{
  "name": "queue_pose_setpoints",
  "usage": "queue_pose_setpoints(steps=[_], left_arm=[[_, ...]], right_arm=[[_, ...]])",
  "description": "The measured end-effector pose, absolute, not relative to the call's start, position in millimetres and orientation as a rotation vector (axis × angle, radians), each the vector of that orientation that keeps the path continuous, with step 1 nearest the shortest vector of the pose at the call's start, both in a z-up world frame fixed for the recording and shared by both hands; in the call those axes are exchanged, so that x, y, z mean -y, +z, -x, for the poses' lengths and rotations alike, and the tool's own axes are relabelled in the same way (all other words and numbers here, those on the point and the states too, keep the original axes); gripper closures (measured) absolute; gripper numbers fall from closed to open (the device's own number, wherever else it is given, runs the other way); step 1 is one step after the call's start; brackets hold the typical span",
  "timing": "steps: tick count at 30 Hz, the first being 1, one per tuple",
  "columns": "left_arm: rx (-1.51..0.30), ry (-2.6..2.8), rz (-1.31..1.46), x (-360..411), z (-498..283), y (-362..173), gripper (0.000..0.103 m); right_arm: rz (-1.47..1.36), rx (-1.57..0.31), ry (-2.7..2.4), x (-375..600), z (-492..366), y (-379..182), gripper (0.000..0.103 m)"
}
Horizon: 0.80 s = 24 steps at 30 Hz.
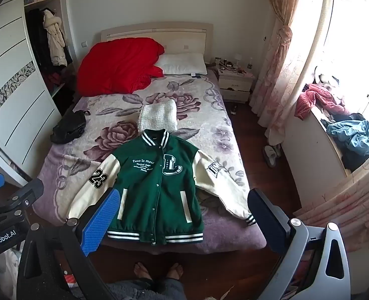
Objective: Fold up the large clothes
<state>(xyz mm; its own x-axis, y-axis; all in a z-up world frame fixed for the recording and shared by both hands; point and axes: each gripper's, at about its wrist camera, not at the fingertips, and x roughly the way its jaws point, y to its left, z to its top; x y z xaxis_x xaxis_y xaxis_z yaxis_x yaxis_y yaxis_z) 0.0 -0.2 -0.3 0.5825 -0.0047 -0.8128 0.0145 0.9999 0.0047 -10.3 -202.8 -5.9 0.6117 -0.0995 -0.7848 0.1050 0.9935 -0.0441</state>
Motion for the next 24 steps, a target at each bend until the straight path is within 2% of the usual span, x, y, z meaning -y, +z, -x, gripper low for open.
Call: queue_pose_setpoints(steps=[14,24], left_arm=[[-0.929,-0.006,-0.021,3,5,5,0.000],[-0.922,0.002,-0.019,-5,2,10,0.000]], right_arm=[[-0.016,-0.890,-0.111,203,15,-5,0.000],[-0.015,-0.883,-0.105,196,15,16,0.000]])
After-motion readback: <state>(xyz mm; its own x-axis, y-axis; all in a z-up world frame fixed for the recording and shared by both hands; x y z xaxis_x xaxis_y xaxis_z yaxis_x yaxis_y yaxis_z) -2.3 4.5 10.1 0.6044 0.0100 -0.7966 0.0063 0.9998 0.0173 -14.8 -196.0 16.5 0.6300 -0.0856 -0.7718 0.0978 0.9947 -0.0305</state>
